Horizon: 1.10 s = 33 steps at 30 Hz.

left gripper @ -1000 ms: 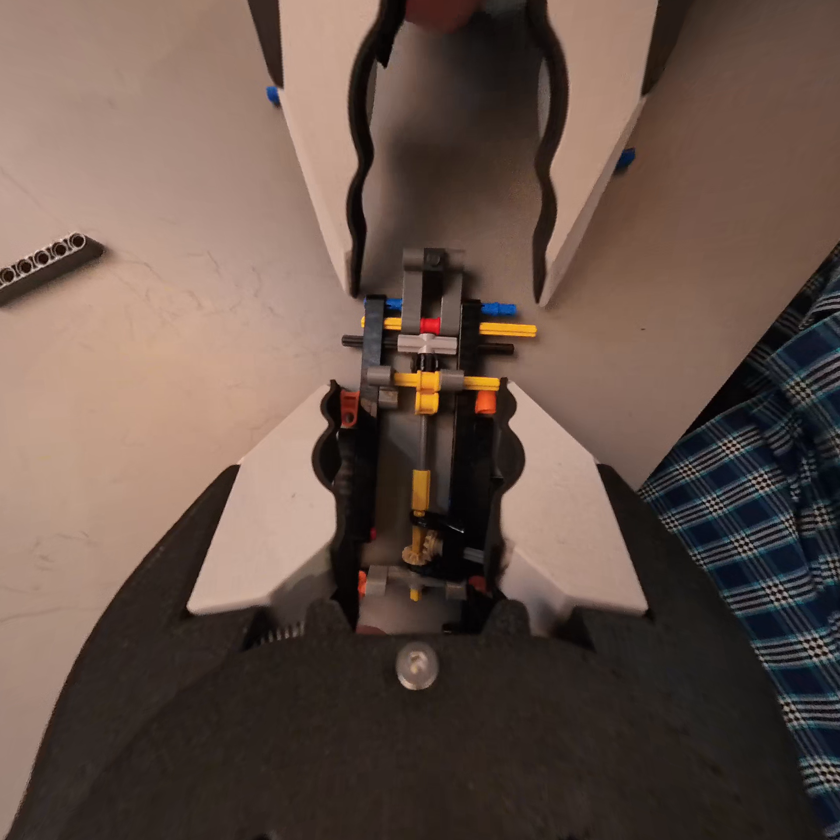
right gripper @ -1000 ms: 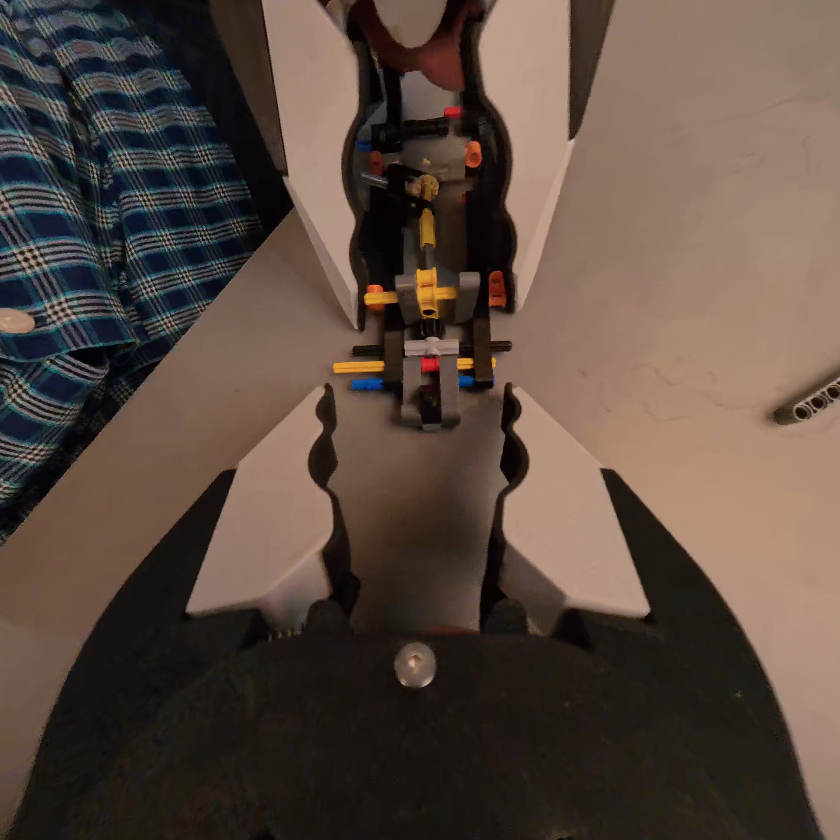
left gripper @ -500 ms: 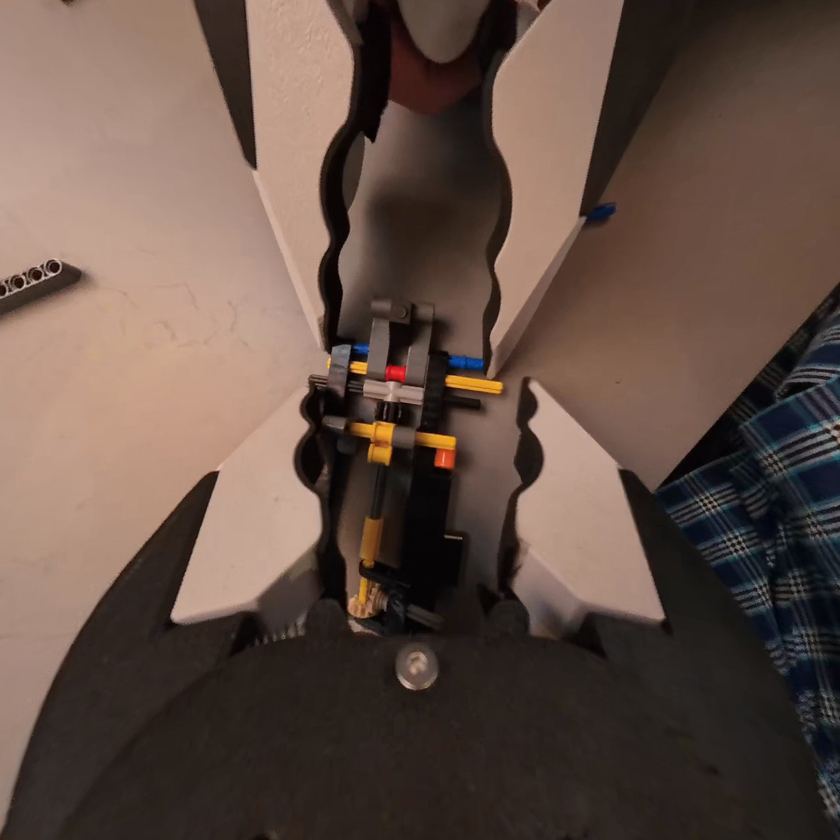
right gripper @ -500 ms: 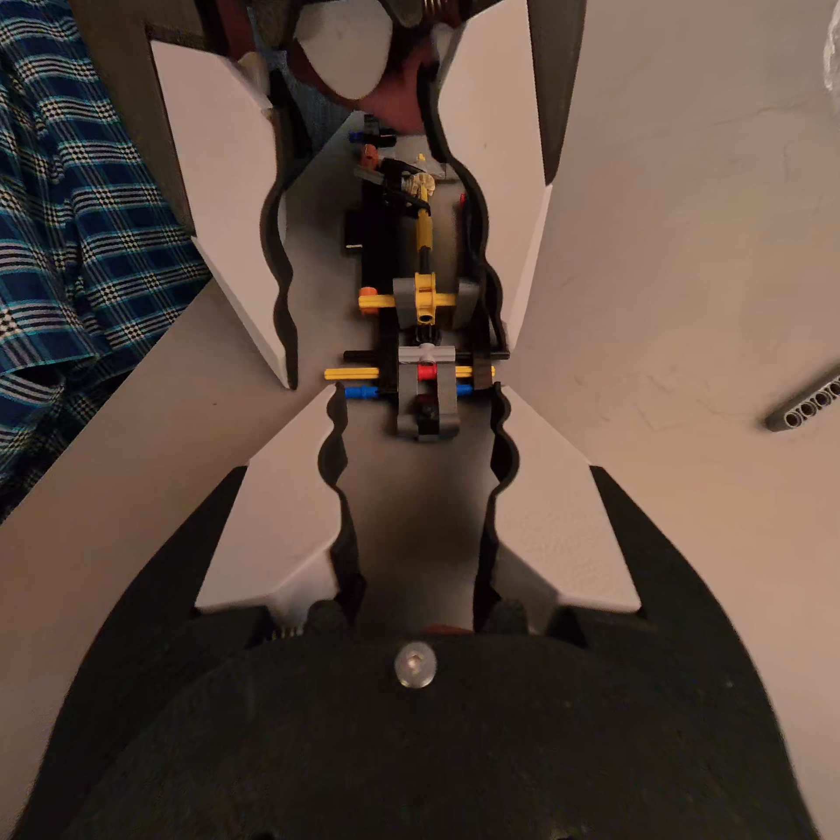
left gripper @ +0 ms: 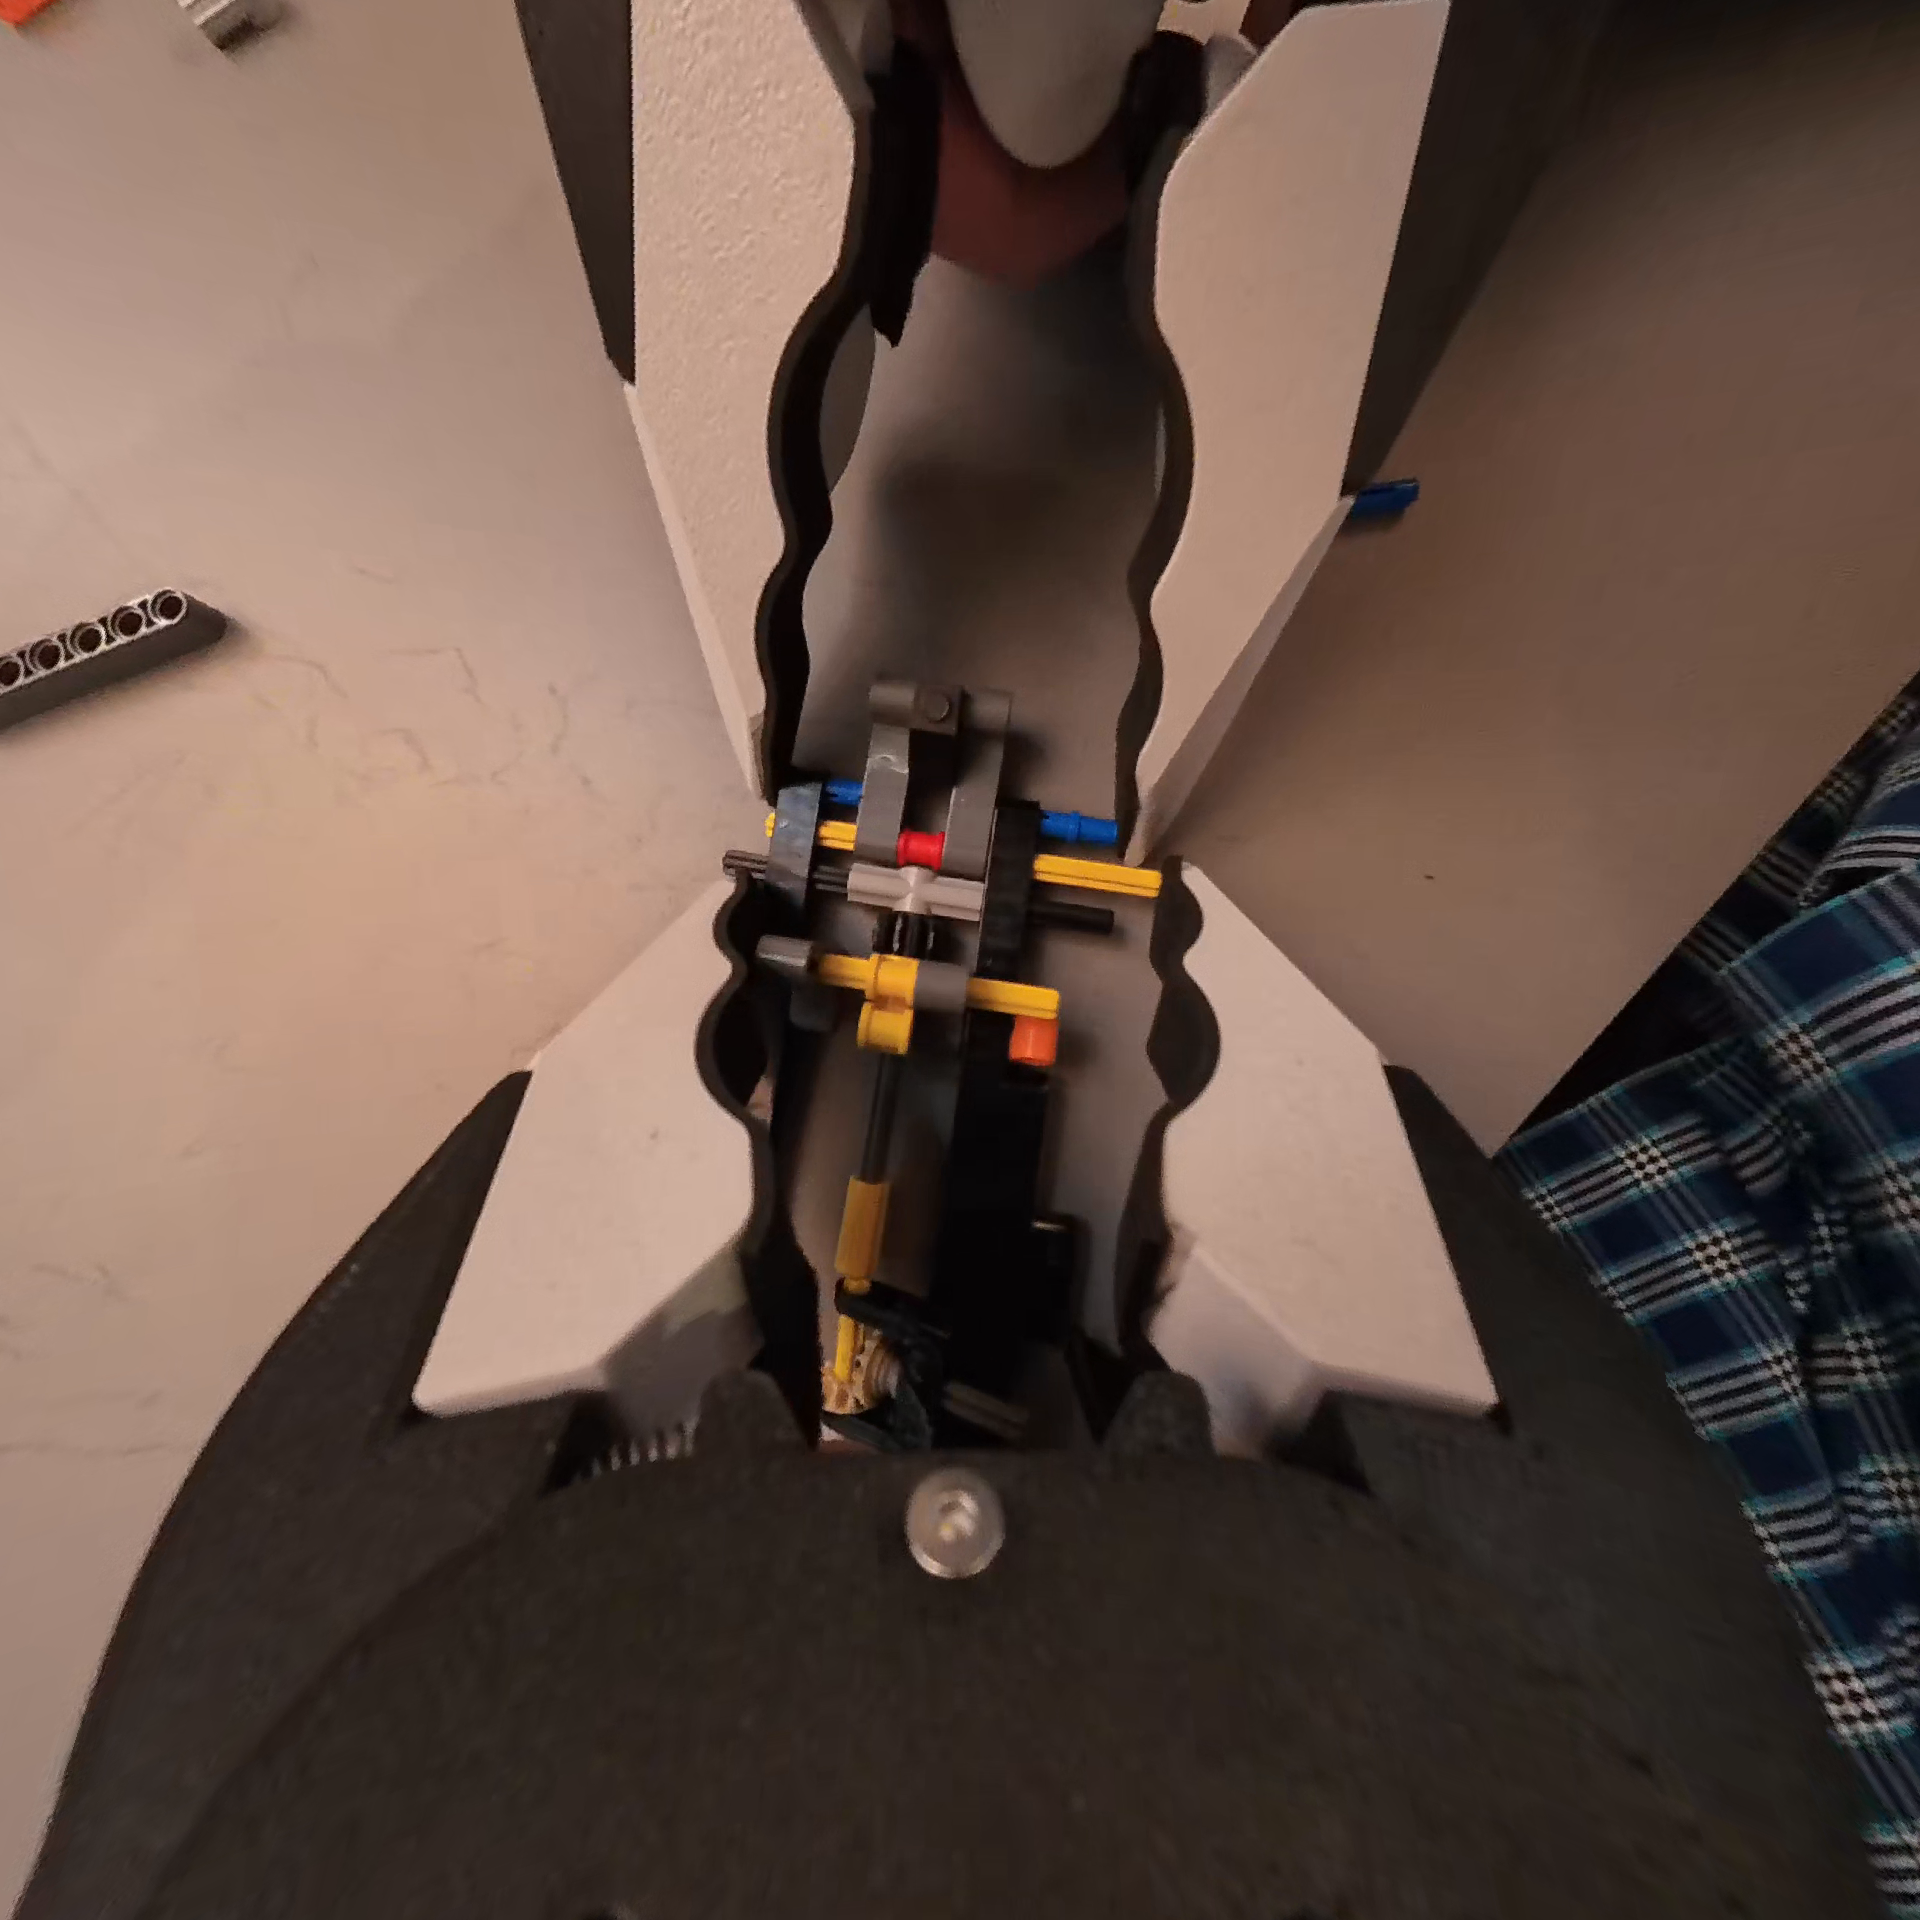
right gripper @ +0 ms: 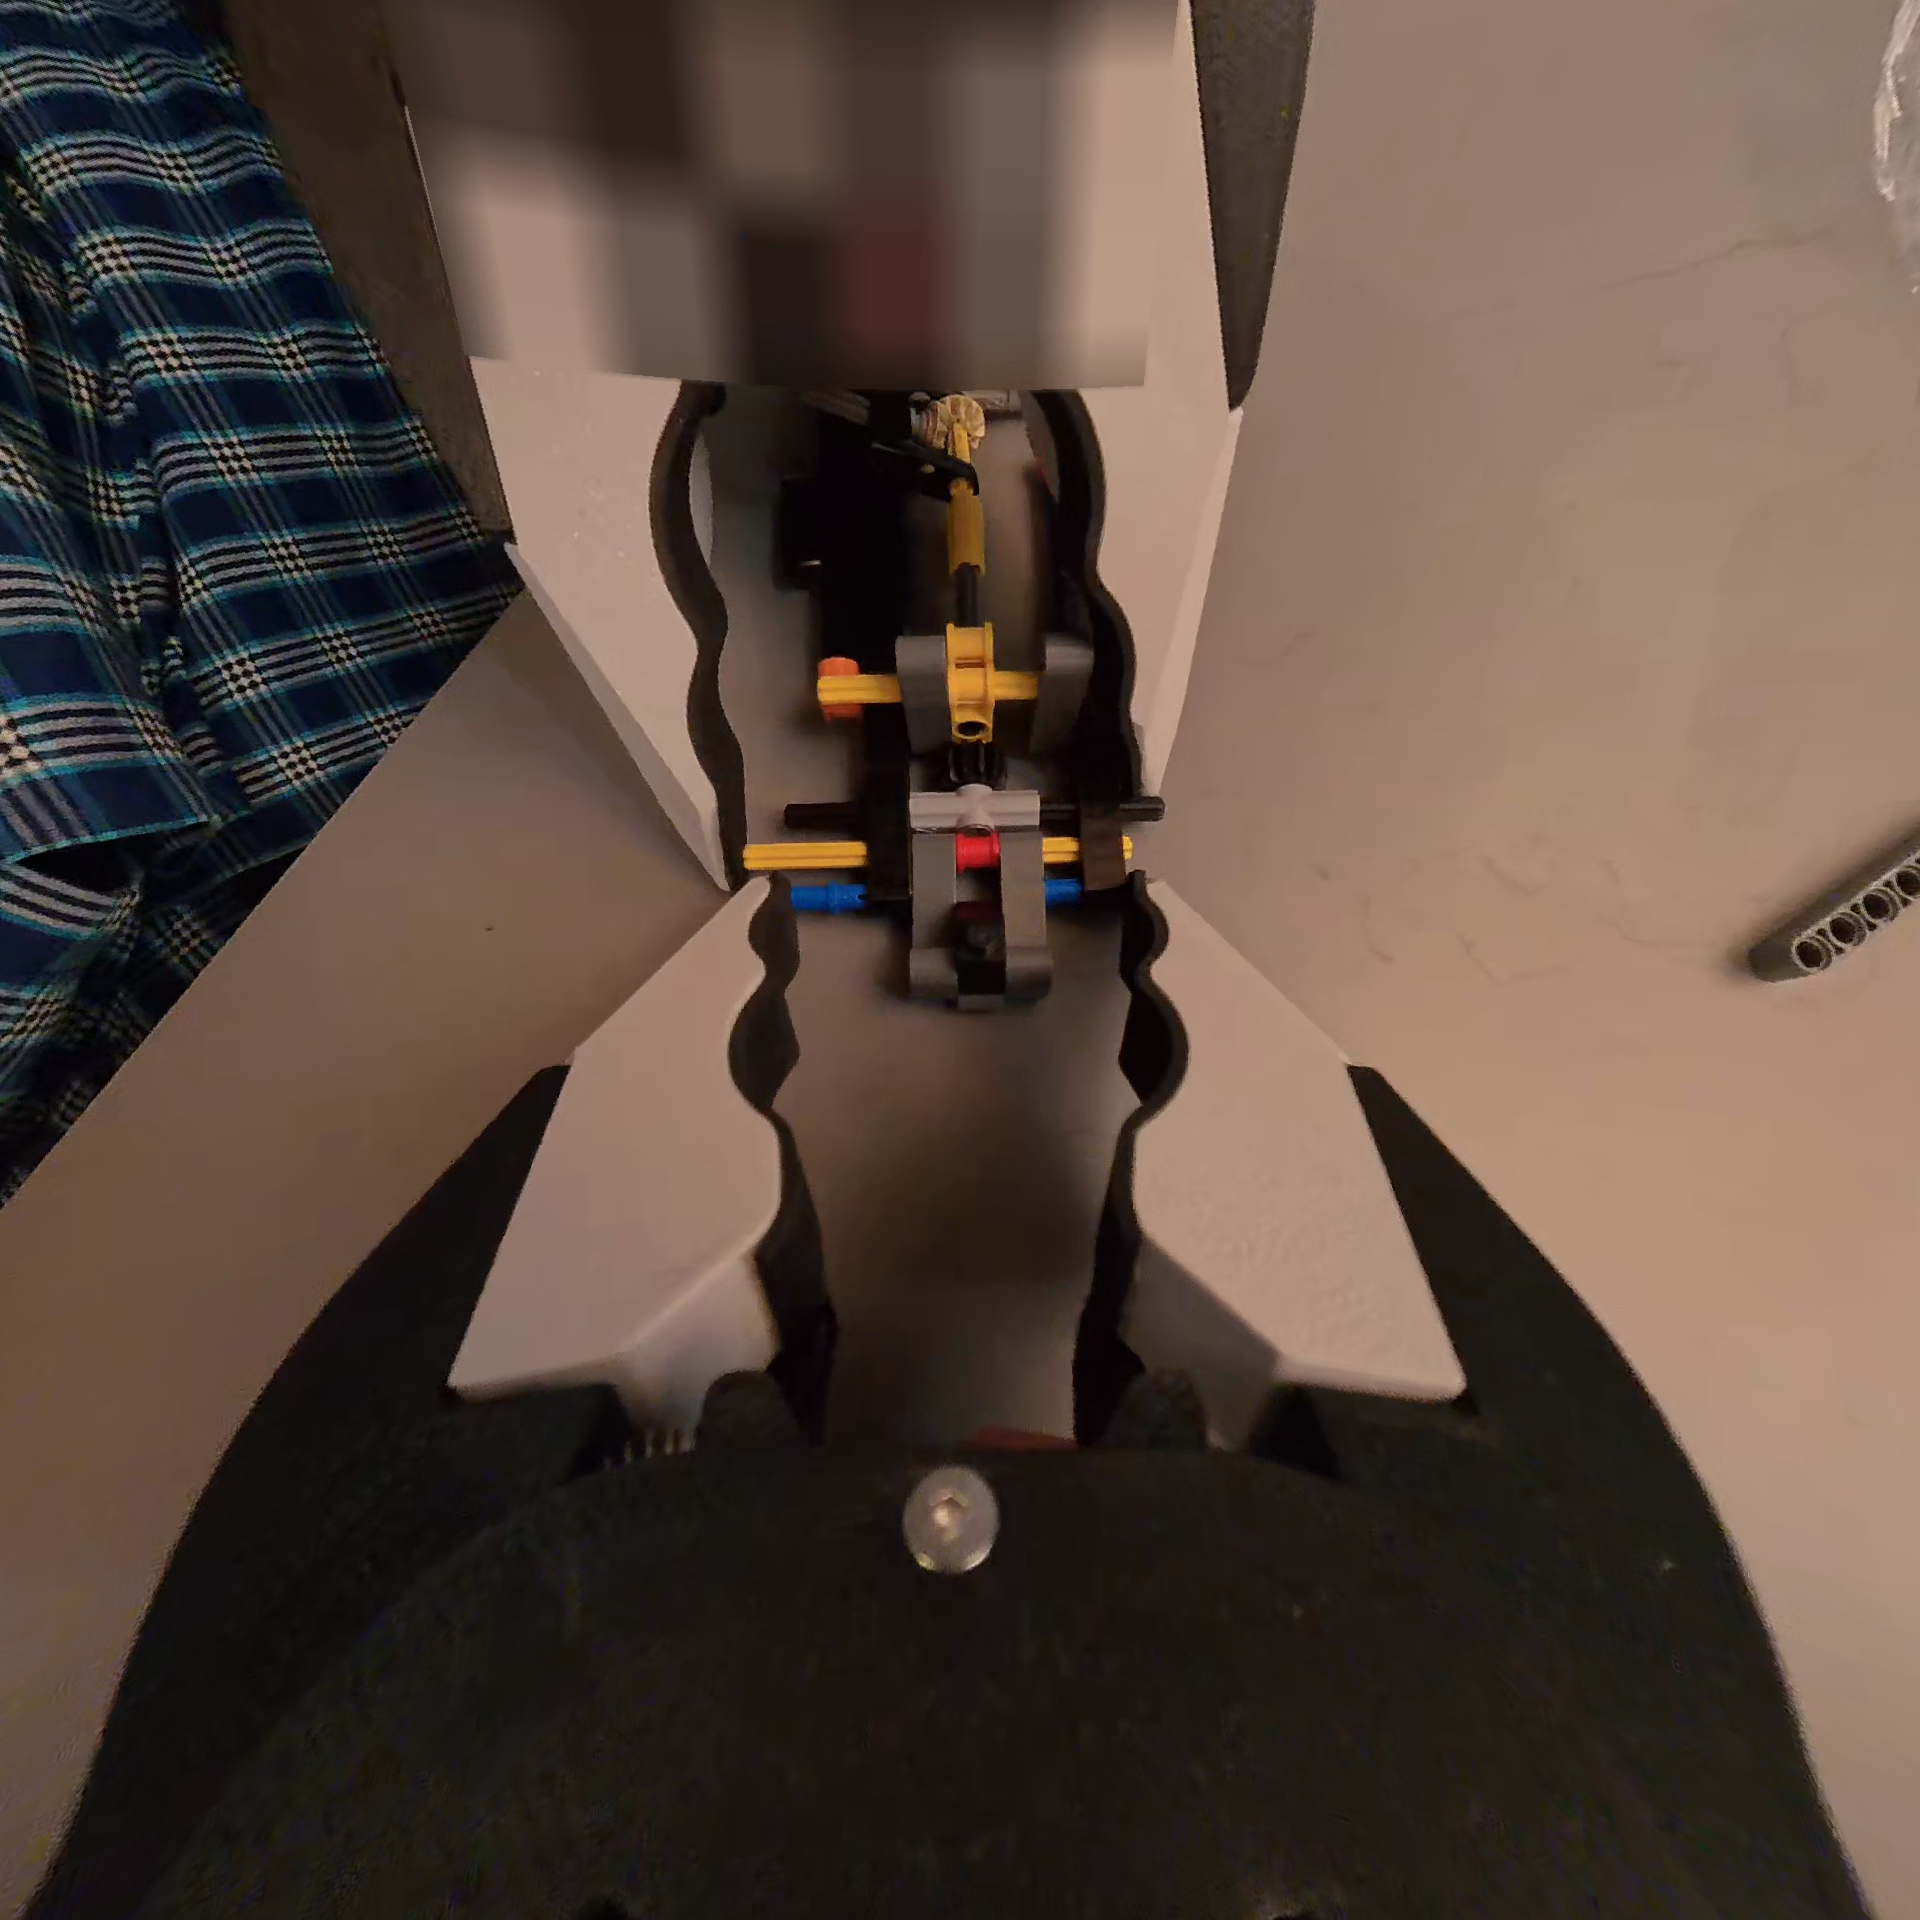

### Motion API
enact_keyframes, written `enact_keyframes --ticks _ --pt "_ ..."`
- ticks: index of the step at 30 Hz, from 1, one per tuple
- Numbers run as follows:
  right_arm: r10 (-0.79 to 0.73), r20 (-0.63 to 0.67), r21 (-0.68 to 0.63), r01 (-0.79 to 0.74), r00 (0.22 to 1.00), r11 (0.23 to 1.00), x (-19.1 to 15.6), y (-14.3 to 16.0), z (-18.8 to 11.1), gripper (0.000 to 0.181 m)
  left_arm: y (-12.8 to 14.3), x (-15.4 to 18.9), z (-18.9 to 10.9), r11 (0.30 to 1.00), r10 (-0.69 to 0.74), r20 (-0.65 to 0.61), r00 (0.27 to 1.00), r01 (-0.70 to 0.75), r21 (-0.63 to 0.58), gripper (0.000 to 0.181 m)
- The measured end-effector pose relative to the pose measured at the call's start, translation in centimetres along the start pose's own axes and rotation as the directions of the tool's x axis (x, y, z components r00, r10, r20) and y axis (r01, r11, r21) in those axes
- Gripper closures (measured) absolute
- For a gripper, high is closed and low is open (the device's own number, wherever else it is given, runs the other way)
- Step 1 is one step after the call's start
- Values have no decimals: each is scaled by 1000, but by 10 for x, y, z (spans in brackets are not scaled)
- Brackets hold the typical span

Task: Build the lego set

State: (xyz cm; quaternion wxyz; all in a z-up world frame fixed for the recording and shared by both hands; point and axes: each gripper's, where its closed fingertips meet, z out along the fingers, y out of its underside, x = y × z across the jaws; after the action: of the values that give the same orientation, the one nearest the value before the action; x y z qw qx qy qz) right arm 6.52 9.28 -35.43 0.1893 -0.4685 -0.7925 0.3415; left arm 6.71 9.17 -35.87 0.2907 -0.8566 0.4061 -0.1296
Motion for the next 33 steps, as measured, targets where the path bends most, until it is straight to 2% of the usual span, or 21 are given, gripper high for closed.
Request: enact_keyframes --ticks 29,33 --pt "0 -29 -2 0 1000 1000 2 0 1 121 -1 -2 1 999 24 -16 1000 -23 31 110" --pt "25 -8 5 -25 1000 1000 2 -1 0 120 -1 -1 0 1000 14 -31 999 -14 4 109"
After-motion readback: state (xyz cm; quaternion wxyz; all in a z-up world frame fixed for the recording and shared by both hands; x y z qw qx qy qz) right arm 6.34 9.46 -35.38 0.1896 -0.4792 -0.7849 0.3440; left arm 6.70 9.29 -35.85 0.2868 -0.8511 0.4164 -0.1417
